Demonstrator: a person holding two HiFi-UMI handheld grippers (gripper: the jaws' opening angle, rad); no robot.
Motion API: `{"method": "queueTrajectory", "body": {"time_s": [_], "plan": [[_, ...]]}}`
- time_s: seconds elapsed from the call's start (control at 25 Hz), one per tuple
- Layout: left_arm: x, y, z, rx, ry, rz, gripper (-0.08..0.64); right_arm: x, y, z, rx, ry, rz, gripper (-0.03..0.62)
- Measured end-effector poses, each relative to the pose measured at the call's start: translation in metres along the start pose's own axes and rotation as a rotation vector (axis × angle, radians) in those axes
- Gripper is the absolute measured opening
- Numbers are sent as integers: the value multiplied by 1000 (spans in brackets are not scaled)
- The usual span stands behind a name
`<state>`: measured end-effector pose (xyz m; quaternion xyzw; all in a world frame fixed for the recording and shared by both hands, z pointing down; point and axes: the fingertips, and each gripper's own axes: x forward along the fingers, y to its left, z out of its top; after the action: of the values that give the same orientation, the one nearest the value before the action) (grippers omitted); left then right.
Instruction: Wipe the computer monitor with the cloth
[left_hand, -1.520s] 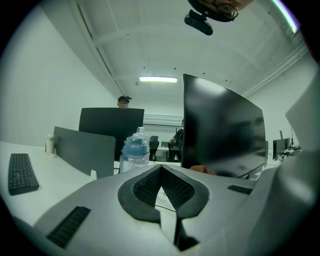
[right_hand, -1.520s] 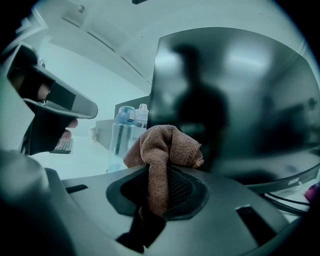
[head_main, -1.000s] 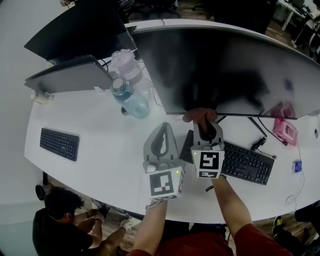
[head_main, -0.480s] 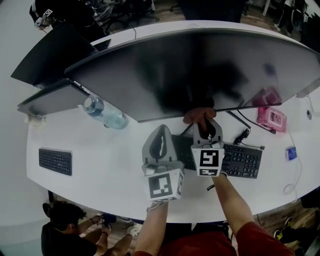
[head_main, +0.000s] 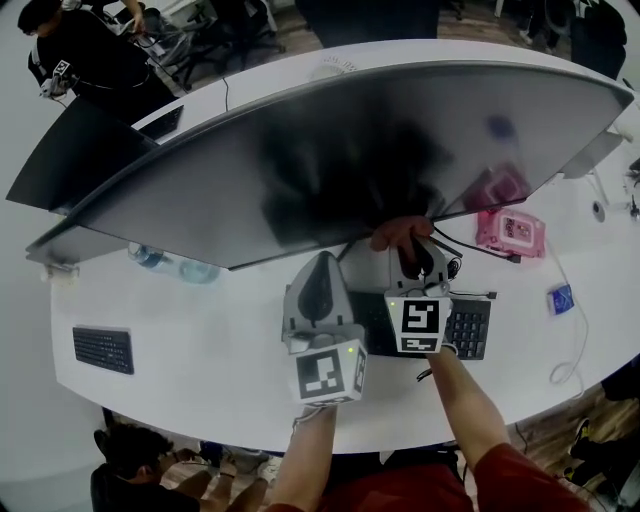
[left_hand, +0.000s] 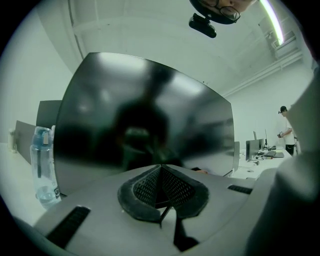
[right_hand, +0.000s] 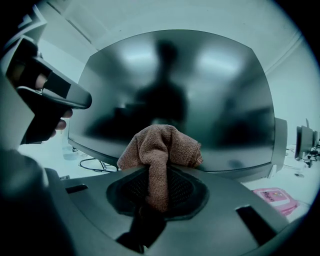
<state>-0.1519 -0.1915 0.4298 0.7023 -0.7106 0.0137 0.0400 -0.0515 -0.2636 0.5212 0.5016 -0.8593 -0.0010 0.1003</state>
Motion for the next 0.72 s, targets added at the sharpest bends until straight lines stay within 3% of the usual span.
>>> {"method": "queueTrajectory", "body": {"time_s": [0.72], "plan": [[64, -151, -3, 18, 9, -126, 23, -21, -171, -29, 20, 34, -119, 78]]}}
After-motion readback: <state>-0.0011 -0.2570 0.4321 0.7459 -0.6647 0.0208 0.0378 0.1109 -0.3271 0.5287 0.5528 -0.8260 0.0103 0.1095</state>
